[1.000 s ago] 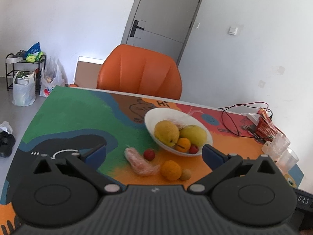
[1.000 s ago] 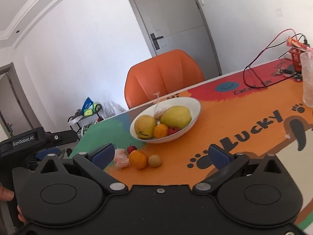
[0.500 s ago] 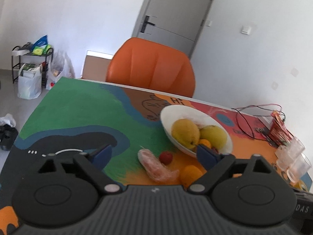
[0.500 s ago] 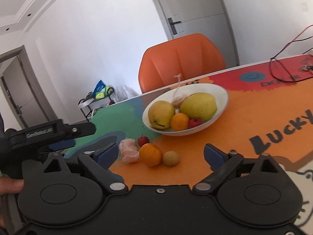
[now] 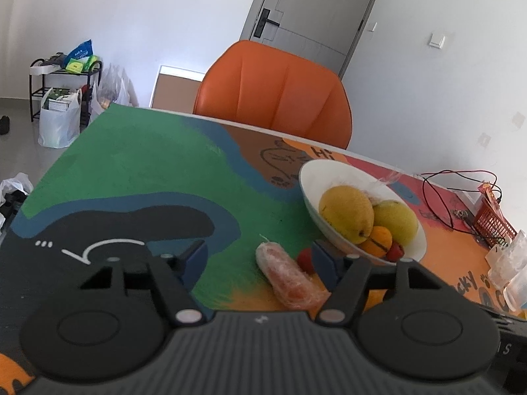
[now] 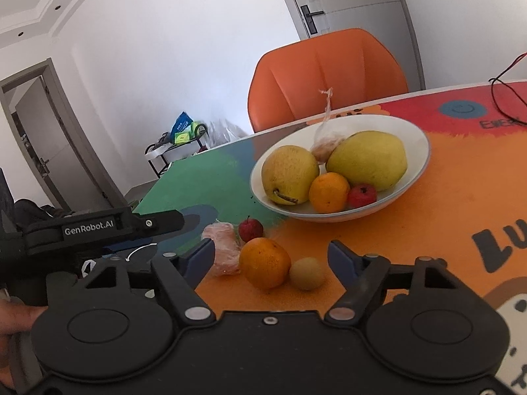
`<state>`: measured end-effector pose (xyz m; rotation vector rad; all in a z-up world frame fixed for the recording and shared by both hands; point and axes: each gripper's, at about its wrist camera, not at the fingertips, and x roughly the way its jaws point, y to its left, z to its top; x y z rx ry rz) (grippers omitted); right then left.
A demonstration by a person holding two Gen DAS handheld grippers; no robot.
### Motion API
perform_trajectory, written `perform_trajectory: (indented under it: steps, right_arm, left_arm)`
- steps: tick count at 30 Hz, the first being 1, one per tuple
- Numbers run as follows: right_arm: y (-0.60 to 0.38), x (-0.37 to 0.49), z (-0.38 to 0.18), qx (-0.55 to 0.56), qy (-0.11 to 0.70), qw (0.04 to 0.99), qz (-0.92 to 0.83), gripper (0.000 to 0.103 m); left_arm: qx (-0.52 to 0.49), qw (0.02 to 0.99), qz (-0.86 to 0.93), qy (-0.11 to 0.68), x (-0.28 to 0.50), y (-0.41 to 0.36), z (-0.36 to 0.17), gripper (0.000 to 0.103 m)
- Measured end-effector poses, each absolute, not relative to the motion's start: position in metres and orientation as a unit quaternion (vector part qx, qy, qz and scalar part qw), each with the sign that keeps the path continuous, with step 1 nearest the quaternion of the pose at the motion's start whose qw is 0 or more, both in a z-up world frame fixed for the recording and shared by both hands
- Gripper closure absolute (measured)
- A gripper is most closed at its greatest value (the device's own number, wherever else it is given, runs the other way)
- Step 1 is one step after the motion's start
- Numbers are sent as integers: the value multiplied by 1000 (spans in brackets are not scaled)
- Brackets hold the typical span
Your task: Organize fruits
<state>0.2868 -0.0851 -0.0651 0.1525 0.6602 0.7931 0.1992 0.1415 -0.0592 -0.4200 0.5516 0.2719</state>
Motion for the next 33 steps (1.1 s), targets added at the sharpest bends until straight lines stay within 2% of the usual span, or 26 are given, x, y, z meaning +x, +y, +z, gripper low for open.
perform_trajectory:
  steps: [5,9,17,18,20,26,29,30,33]
  right_arm:
    - [-76,293,-66,65,315,864,388,29]
    - [-67,299,-66,65,321,858,395,40]
    - [-52,302,-73,43,334,849,407,44]
    - [-50,302,-75,35,335,851,404,48]
    - [-48,302,-76,24,336,856,392,66]
    - [-58,299,-71,34,324,862,388,71]
    - [-71,299,-66,52,317,868,379,88]
    - [-76,300,-63,58,314,869,377,102]
    - [-82,305,-65,64,323,866,377,103]
  left_arm:
    - [-210,929,130,277,206,145,-66,39]
    - [-214,926,135,279,209,151,-67,39]
    - [-226,923,134,282,211,157,-67,39]
    - [-228,923,131,282,211,156,-67,39]
    - [-232,923,126,281,212,155,-67,39]
    - [-221,923,115,292,220,148,-72,39]
    - [-215,924,114,294,224,143,-73,39]
    - [-214,924,117,294,225,142,-73,39]
    - [-209,923,118,300,228,138,-77,39]
